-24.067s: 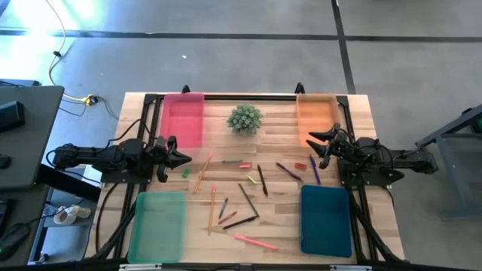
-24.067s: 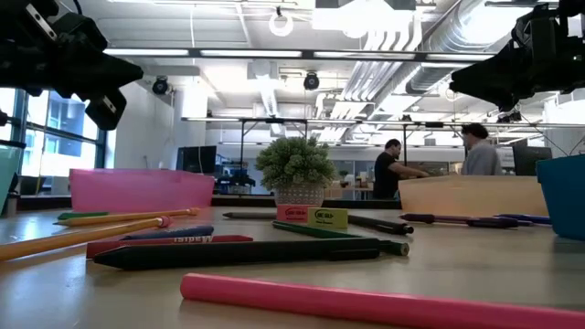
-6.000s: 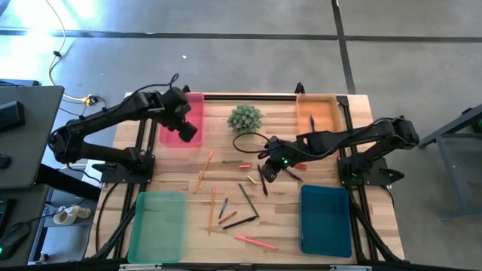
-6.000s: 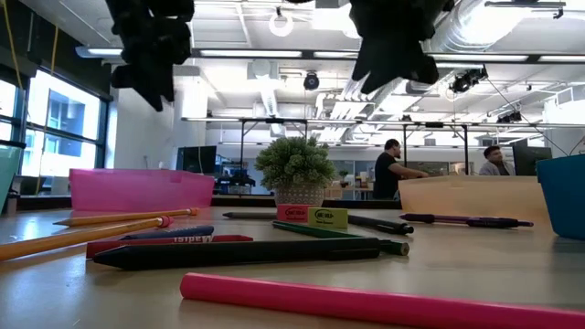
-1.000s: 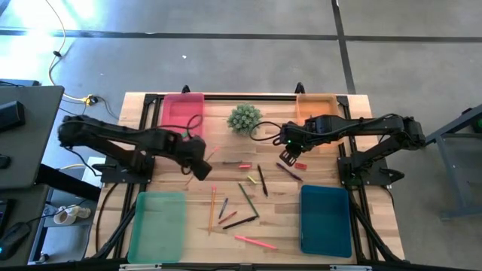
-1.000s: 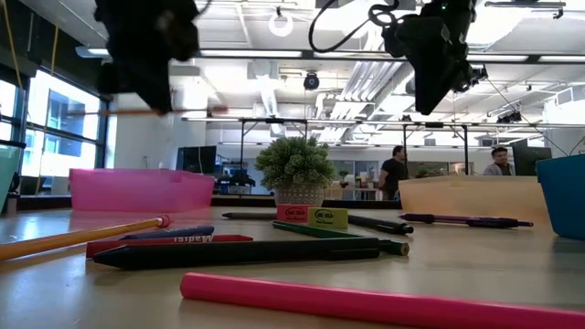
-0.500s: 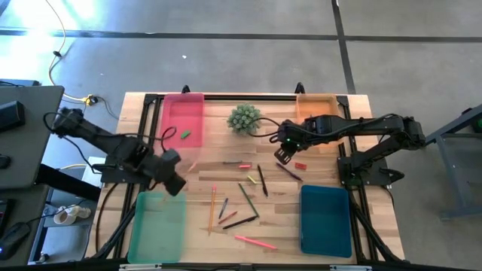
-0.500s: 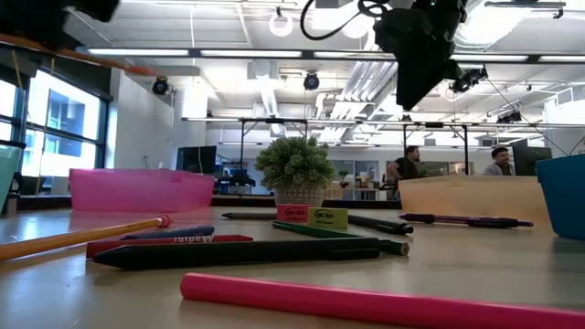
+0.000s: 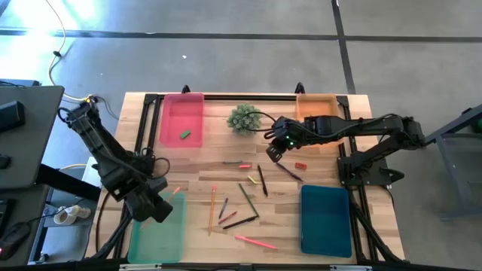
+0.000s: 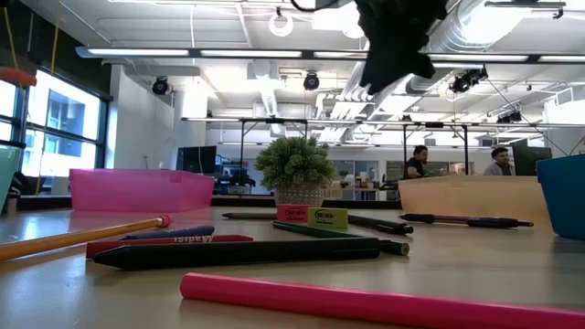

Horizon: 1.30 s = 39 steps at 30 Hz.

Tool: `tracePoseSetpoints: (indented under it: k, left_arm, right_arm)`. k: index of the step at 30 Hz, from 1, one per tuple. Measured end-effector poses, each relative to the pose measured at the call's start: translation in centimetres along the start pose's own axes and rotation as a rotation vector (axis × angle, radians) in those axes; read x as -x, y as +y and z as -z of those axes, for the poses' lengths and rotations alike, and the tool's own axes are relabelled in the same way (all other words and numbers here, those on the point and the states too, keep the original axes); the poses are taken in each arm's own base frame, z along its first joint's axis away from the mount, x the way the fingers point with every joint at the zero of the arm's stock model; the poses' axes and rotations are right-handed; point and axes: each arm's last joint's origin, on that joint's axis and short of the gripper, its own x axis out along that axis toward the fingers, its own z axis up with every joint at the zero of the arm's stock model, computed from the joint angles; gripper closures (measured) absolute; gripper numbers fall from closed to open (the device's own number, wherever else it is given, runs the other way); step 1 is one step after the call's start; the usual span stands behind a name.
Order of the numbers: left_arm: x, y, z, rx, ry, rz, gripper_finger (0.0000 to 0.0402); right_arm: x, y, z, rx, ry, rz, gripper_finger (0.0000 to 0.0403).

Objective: Sort crayons/erasers/pens/pencils in bins
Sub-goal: Put the top yellow pencil into the green bin

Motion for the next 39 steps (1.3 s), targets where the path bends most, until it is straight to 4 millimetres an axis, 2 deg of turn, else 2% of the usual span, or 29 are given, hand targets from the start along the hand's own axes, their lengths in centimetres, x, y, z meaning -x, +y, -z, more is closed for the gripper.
tracePoseSetpoints:
  k: [5, 11, 23, 32, 39]
  left_arm:
    - [-1.4, -0.4, 1.0, 0.0, -0.022, -0.066, 0.04]
    - [-3.5, -1.0, 1.6, -0.026, -0.047, -0.154, 0.04]
    - [-5.9, -1.5, 2.4, -0.029, -0.02, -0.263, 0.04]
    - [-7.4, -1.5, 2.8, 0.017, -0.014, -0.348, 0.04]
    - [-8.7, -1.7, 3.0, 0.025, -0.018, -0.398, 0.04]
  right_arm:
    - [-0.5, 1.1, 0.0, 0.064, -0.036, -0.044, 0.0297]
    - [-2.2, 1.9, 0.2, 0.113, -0.024, -0.047, 0.0297]
    - [-5.3, 1.7, 2.0, 0.096, 0.233, -0.025, 0.0297]
    - [-5.4, 0.7, 3.4, 0.115, 0.383, 0.085, 0.0297]
    - [-5.3, 0.4, 3.7, 0.122, 0.42, 0.113, 0.0297]
